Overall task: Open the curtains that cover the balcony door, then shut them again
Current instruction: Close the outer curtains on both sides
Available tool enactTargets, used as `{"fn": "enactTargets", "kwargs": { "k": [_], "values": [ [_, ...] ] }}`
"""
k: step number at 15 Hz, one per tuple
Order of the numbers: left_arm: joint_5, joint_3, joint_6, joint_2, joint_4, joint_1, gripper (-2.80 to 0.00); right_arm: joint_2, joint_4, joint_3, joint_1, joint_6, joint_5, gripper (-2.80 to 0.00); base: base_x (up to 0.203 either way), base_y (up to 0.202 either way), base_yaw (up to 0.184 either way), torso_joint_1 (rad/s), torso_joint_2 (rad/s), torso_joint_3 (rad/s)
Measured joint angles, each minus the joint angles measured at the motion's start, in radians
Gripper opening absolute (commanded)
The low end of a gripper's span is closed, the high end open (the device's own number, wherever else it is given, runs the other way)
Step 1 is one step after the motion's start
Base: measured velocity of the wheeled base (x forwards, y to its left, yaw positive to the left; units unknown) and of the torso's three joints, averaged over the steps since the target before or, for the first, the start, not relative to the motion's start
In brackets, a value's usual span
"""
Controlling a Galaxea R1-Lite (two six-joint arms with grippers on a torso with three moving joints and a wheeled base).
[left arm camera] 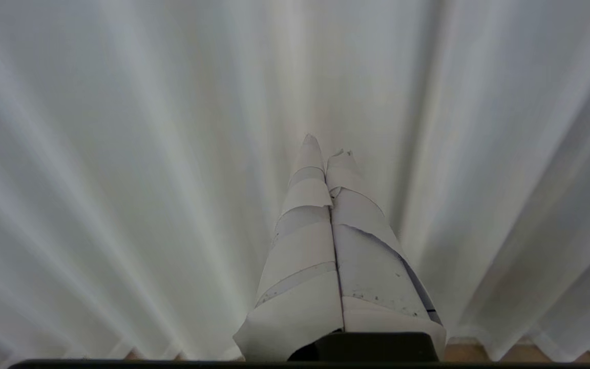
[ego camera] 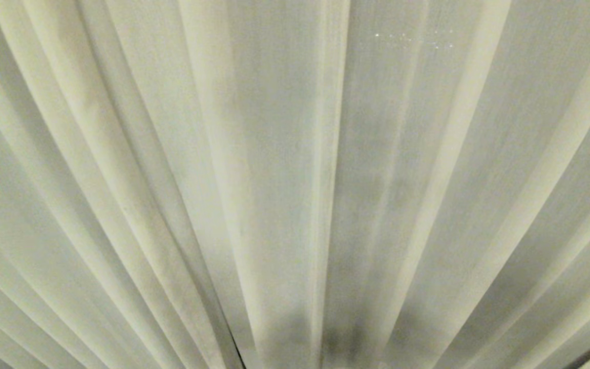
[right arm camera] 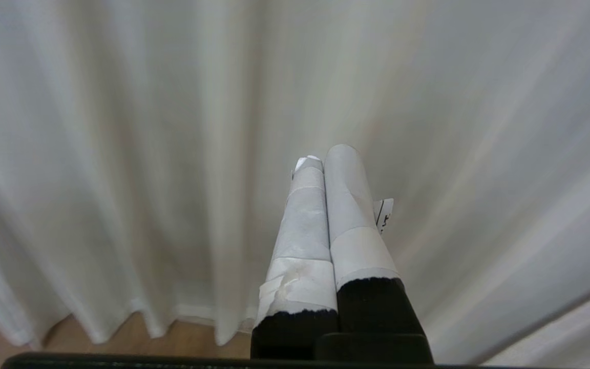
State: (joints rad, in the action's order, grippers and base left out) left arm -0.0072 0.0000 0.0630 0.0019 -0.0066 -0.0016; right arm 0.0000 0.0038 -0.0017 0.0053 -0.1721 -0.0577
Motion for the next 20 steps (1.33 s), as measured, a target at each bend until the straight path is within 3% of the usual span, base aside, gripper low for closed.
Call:
{"fn": "enactTargets", "kwargs": {
  "k": [10, 13, 20],
  "values": [
    [0.001, 0.0, 0.012, 0.0, -0.001, 0.001, -2.8, 0.0, 0.0, 0.0, 0.0, 0.0, 0.0, -2.8, -0.168, 0.176, -0.002, -0.001, 0.0, 0.002],
    [0.003, 0.0, 0.005, 0.0, -0.001, 0.002, -2.8, 0.0, 0.0, 0.0, 0.003, 0.0, 0.001, -2.8, 0.052, 0.141, -0.003, 0.008, 0.0, 0.001],
    [0.007, 0.0, -0.001, 0.0, 0.0, 0.0, -2.8, 0.0, -0.001, 0.0, 0.0, 0.0, -0.001, -2.8, 0.185, 0.188, 0.0, 0.004, 0.0, 0.002]
  ]
}}
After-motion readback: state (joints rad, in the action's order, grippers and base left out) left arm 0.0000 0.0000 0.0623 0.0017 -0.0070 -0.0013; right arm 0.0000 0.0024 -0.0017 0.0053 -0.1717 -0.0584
